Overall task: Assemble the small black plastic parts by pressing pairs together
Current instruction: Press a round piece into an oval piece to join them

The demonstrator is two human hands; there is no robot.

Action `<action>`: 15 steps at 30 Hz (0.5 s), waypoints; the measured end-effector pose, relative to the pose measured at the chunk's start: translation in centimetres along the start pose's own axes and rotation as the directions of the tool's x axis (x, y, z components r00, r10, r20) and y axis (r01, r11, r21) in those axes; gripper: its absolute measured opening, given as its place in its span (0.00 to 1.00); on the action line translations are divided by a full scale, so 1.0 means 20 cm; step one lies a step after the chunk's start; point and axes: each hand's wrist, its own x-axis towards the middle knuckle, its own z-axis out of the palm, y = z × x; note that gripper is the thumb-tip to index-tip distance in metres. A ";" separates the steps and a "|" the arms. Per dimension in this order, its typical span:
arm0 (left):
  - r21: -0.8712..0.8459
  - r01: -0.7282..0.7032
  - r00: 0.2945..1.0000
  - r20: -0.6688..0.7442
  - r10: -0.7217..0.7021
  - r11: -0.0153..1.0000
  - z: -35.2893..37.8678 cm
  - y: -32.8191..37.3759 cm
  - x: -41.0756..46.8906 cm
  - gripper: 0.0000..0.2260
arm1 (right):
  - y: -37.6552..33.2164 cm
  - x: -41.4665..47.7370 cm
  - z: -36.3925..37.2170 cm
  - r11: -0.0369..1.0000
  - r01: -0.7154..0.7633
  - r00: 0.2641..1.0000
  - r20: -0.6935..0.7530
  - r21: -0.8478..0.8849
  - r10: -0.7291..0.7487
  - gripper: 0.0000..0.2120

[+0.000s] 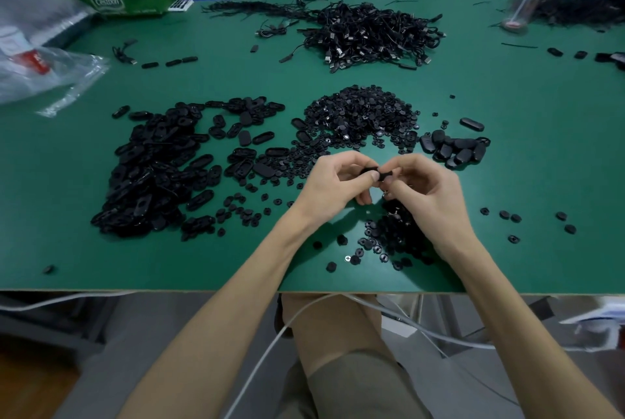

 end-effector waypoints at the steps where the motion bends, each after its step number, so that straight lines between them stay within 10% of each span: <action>1: -0.002 -0.006 1.000 -0.005 0.006 1.000 0.00 0.00 0.00 0.04 | 0.00 0.00 0.00 1.000 -0.010 1.000 0.002 -0.009 0.010 0.11; 10: 0.077 0.007 0.997 -0.078 -0.001 0.997 0.00 0.04 0.00 0.09 | 0.00 0.00 0.00 0.999 -0.020 0.992 -0.127 0.034 0.024 0.12; 15: 0.461 0.236 0.928 -0.367 -0.058 0.855 -0.33 0.06 0.05 0.09 | 0.00 0.01 -0.02 0.997 -0.062 0.948 -0.310 0.049 0.074 0.16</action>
